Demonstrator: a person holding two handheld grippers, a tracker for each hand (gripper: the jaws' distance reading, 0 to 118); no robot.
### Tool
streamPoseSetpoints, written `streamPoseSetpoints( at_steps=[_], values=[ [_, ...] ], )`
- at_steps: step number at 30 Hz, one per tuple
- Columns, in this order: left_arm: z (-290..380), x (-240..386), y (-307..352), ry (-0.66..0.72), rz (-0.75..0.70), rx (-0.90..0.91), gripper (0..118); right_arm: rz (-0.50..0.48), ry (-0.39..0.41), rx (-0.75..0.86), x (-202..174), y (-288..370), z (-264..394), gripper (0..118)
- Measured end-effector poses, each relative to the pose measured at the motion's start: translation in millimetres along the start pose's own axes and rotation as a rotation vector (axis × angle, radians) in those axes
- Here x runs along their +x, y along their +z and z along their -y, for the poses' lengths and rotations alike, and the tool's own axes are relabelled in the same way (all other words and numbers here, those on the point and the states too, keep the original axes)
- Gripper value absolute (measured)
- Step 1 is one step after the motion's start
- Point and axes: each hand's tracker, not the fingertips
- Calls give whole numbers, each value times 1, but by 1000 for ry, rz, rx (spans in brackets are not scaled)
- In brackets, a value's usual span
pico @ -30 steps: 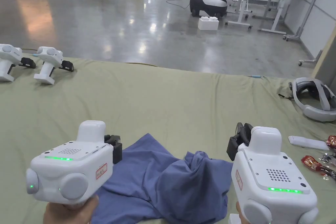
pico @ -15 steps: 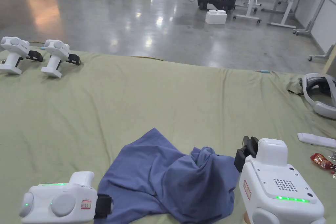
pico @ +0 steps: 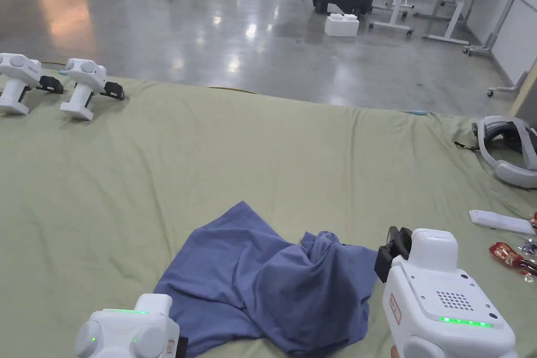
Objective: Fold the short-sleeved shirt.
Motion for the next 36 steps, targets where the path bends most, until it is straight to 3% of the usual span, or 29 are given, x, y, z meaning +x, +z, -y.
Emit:
streamPoseSetpoints(
  at_steps=[9,14,20,24,27,30,36],
  values=[
    [-9,-23,25,163,261,95,9,19,-26,-37,20,-9,3,16],
    [-26,-32,58,149,257,247,9,14,-44,-118,35,-24,3,16],
    [-39,-36,75,113,217,284,9,-1,-43,-310,48,-57,11,16],
    [-37,-33,73,85,193,274,9,-53,-86,-473,55,-84,24,34],
    [-33,-31,70,75,187,264,9,-60,-118,-501,59,-100,34,49],
    [-29,-31,68,65,178,252,9,-56,-144,-515,63,-123,31,57],
    [-28,-32,65,48,171,239,9,-55,-182,-605,63,-186,18,61]
  ],
)
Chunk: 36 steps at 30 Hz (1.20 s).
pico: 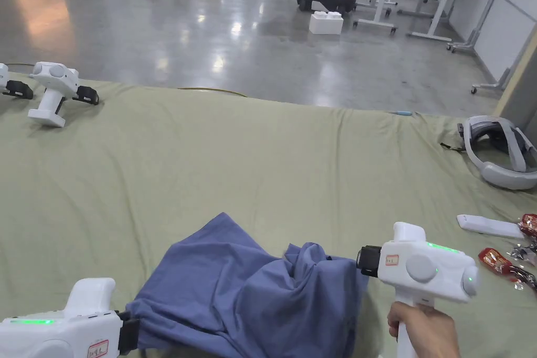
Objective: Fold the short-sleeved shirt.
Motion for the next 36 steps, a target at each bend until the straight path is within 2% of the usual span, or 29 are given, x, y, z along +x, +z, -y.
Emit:
streamPoseSetpoints(
  at_steps=[5,7,10,11,13,18,24,27,36],
  values=[
    [-4,-7,-9,16,-1,-15,9,-64,-29,-169,-1,-50,-7,61],
    [-4,-7,-10,18,-6,-19,9,-47,-27,-184,-1,-64,2,56],
    [-4,-12,-16,20,-7,-26,9,-37,3,-171,-3,-68,17,22],
    [-4,-12,-16,19,-8,-27,9,-52,10,-146,-4,-64,20,15],
    [-4,-13,-18,21,-9,-27,9,-61,17,-131,-8,-56,23,10],
    [-10,-13,-11,30,1,7,9,-45,51,17,-4,-19,19,8],
    [-32,-10,15,29,26,131,9,-35,106,234,2,59,-3,7],
    [-51,-7,35,20,42,199,9,-12,149,330,0,102,-18,7],
    [-138,9,134,-30,30,436,9,35,193,541,-2,207,-68,7]
  ],
)
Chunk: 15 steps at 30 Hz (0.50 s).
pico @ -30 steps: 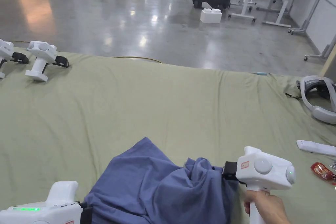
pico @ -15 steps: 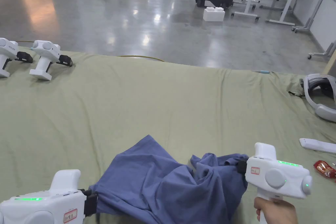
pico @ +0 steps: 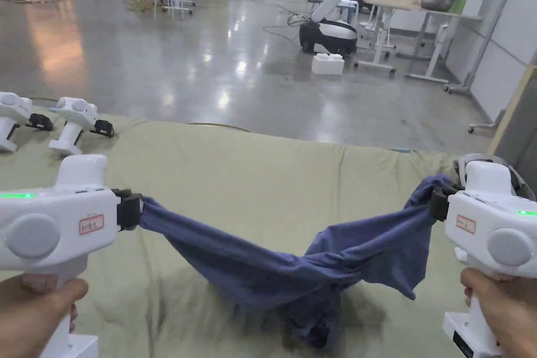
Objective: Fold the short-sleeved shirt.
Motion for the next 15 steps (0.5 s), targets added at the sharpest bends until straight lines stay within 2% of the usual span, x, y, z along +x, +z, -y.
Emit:
streamPoseSetpoints(
  at_steps=[5,15],
  values=[
    [-71,-1,12,-15,-8,78,9,7,-13,89,6,21,-57,7],
    [-168,-10,2,-7,-71,167,9,33,19,167,-10,28,-144,7]
  ],
)
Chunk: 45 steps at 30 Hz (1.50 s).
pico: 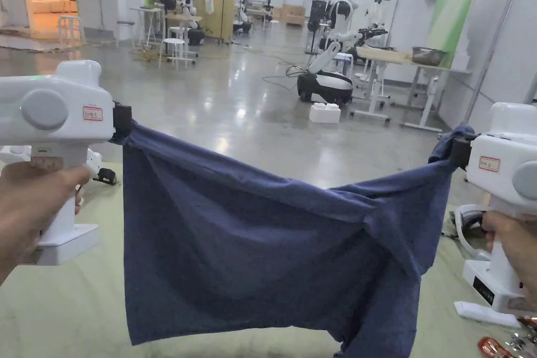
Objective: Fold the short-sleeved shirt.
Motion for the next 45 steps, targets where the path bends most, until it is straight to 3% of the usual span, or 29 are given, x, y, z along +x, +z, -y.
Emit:
streamPoseSetpoints(
  at_steps=[12,18,30,36,45],
  values=[
    [-67,3,-62,-43,-46,10,9,60,43,64,-25,-57,-82,7],
    [-71,0,-77,-44,-65,44,9,70,66,78,-33,-72,-79,7],
    [79,-29,-88,-24,-45,-107,9,35,75,-110,-35,-77,82,7],
    [154,-47,-50,43,-18,-152,9,20,58,-161,-27,-32,146,7],
    [215,-62,36,111,7,-151,9,-35,64,-133,-25,62,182,7]
  ],
)
